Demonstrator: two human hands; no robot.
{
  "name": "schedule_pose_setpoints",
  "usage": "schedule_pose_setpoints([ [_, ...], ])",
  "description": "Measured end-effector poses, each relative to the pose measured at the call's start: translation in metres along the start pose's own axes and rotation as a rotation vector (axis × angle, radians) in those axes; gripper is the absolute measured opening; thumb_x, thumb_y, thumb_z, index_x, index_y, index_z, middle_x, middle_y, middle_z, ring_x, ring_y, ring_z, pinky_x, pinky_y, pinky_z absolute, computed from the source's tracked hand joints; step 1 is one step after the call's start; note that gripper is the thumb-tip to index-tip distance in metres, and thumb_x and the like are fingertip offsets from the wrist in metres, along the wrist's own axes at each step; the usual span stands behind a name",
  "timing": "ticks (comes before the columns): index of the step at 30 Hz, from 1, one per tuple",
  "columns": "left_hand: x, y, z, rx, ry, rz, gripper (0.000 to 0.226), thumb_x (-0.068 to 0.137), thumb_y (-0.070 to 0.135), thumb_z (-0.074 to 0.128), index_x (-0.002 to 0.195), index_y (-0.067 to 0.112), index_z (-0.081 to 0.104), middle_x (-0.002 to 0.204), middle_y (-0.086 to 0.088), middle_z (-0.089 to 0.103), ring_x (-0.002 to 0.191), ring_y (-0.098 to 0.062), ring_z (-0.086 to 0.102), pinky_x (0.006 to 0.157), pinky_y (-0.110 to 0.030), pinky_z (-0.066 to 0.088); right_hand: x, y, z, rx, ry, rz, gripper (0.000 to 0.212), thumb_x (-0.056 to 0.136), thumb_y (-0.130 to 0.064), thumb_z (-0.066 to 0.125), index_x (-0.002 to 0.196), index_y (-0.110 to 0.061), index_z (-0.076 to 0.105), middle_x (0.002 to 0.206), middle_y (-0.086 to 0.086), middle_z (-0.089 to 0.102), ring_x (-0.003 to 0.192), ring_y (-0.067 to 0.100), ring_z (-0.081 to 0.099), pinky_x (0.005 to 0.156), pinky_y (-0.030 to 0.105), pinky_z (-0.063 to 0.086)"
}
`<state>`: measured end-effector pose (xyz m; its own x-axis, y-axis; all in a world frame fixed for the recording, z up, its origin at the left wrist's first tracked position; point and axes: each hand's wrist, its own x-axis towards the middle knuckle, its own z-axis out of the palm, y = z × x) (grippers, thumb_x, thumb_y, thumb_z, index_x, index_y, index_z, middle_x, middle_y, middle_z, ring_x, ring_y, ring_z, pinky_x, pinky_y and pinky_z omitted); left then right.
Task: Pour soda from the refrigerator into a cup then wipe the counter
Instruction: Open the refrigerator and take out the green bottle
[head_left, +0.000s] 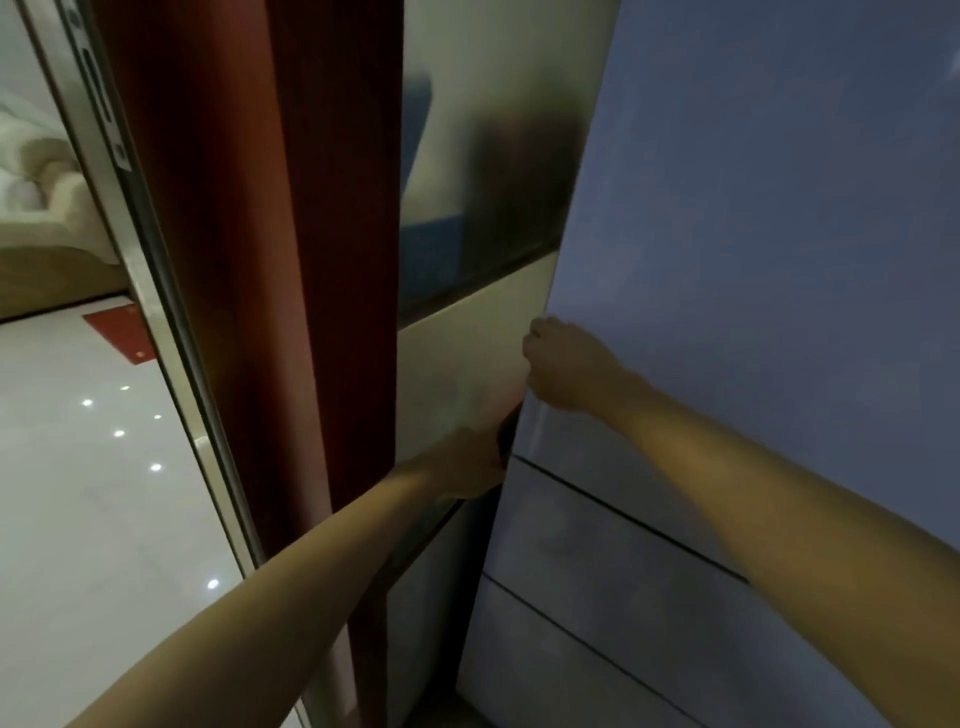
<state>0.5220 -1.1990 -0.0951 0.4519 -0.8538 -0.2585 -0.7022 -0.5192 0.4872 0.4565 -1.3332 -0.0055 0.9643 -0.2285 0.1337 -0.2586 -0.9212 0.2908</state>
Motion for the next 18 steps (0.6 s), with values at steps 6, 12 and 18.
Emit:
schedule_pose_setpoints([
  [6,0.035,0.011,-0.001,-0.945,0.065,-0.131,0.053,0.086,0.004,0.066,0.135,-0.002,0.047,0.122,-0.022,0.056,0.11,-0.039,0.058,0.072,-0.033,0.05,0.048,0.011,-0.01,-0.552,0.015,-0.079,0.026,0.093,-0.029,0.047,0.101,-0.016,0.068,0.111,0.009,0.064,0.112,0.027,0.052,0.115,0.045,0.022],
  [12,0.056,0.025,0.001,-1.188,0.195,-0.028,0.032,0.081,-0.005,0.057,0.113,-0.003,0.06,0.091,-0.008,0.058,0.091,-0.028,0.054,0.081,-0.038,0.043,0.05,0.0,-0.003,-0.804,-0.186,-0.013,0.02,0.092,-0.037,0.054,0.093,-0.022,0.066,0.103,0.005,0.065,0.107,0.025,0.051,0.111,0.045,0.019],
  [18,0.071,0.025,0.014,-1.117,0.195,0.032,0.049,0.089,-0.018,0.038,0.133,-0.002,0.052,0.116,-0.022,0.06,0.092,-0.034,0.06,0.059,-0.019,0.046,0.045,-0.002,-0.008,-0.829,-0.212,-0.013,0.024,0.096,-0.033,0.051,0.1,-0.016,0.066,0.119,0.01,0.061,0.117,0.028,0.047,0.114,0.043,0.018],
])
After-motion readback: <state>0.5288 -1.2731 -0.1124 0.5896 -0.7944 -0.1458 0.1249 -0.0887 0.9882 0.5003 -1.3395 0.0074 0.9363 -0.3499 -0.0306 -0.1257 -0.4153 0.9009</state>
